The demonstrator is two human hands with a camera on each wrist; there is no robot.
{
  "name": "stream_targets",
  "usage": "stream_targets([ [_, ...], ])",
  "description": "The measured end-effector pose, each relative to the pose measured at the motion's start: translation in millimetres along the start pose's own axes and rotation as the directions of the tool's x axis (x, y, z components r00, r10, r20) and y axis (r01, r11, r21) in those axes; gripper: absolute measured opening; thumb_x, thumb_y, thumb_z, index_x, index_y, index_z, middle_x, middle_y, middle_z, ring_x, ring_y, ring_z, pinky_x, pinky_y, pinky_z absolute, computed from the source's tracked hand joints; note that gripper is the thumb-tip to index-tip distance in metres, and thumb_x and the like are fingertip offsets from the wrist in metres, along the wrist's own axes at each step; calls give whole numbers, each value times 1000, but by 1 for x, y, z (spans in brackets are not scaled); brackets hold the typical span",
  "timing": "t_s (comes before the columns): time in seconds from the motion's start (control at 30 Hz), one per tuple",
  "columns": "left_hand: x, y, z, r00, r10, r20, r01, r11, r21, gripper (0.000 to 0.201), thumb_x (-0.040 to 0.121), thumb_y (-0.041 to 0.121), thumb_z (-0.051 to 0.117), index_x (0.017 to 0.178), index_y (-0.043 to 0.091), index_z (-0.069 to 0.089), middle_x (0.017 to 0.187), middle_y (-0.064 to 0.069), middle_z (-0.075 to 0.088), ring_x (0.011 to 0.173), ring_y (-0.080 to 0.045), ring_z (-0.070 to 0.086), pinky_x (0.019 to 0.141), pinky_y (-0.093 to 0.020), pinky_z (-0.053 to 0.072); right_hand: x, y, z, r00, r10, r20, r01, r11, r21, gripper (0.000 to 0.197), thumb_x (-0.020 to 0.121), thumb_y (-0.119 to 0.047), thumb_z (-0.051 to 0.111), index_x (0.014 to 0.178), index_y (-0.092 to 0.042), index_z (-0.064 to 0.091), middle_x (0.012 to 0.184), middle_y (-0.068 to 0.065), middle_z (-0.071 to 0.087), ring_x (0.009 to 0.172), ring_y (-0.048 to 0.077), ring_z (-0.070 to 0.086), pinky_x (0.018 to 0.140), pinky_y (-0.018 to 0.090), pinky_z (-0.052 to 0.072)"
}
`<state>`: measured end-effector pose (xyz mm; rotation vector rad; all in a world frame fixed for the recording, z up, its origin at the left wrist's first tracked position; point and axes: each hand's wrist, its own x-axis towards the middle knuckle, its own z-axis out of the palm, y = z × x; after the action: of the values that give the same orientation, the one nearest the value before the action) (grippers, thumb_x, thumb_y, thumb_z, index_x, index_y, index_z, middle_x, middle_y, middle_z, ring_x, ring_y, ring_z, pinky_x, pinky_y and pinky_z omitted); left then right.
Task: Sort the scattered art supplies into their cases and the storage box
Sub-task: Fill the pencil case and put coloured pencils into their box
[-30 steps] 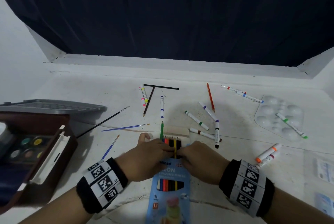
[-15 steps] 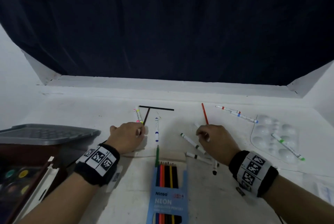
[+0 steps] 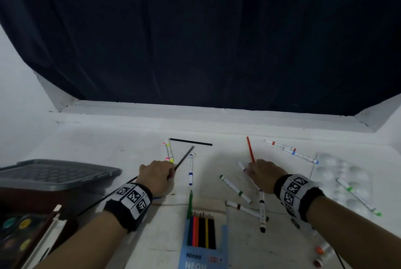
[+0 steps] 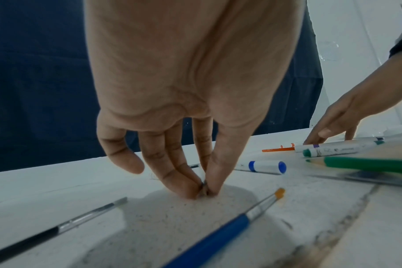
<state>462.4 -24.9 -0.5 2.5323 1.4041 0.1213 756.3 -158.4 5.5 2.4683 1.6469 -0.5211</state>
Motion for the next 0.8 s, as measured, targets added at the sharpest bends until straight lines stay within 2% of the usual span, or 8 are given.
stream_targets([
  [0.1,-10,-1,-7,1000,6,-31,-8,998,-66,5,84,25,57,79,25,59,76,11,63,75,-15,55,76,-26,47,-4,-6,-3,995,27,-98,-30,999,-35,39,104,-32,33,107,-7,63,104,10,55,103,27,58,85,36,49],
  [0.2,-20,-3,-19,998,41,-38,-47,986,-157,20,80,9,60,74,27,57,67,16,53,74,-15,55,56,-9,32,-7,-3,0,988,41,-150,-36,999,37,33,103,-32,37,94,-10,60,101,10,52,93,24,56,79,31,46],
  [0.3,-35,-5,-39,988,59,-145,-89,974,-209,34,76,1,61,74,35,58,70,10,60,69,-17,59,59,-17,40,-12,0,6,975,55,-214,-26,990,135,28,100,-28,46,79,-12,57,88,6,52,75,17,51,67,23,39],
  [0.4,-52,0,-64,941,79,-330,-161,960,-229,33,80,2,65,78,36,60,71,6,63,63,-14,60,66,-30,51,-22,1,7,946,20,-324,43,981,187,17,94,-24,57,98,-13,69,91,0,53,76,12,53,67,20,41],
  [0.47,-64,7,-81,903,72,-423,-203,940,-273,26,84,5,67,83,31,62,68,8,63,60,-9,60,66,-24,50,-31,-3,7,918,-5,-396,105,968,230,14,90,-23,64,102,-19,68,94,-3,55,81,12,55,71,22,46],
  [0.57,-78,19,-101,878,1,-479,-241,866,-439,16,90,14,67,86,29,64,72,11,68,70,-6,65,64,-9,46,-47,-13,4,834,-58,-548,239,934,265,10,84,-16,67,92,-22,67,86,-4,60,76,14,57,71,30,53],
  [0.73,-89,39,-107,906,-69,-418,-294,609,-737,8,88,18,74,92,24,71,79,1,73,78,-19,70,76,-28,55,-78,-37,-9,637,-115,-763,483,830,278,5,90,-14,65,90,-19,65,79,-7,60,70,7,58,63,23,50],
  [0.8,-89,46,-100,906,-58,-420,-324,545,-773,5,88,16,74,92,19,74,82,-3,74,81,-24,71,79,-30,58,-94,-47,-16,597,-71,-799,541,771,336,6,96,-21,59,93,-18,64,82,-7,59,75,7,58,63,17,47],
])
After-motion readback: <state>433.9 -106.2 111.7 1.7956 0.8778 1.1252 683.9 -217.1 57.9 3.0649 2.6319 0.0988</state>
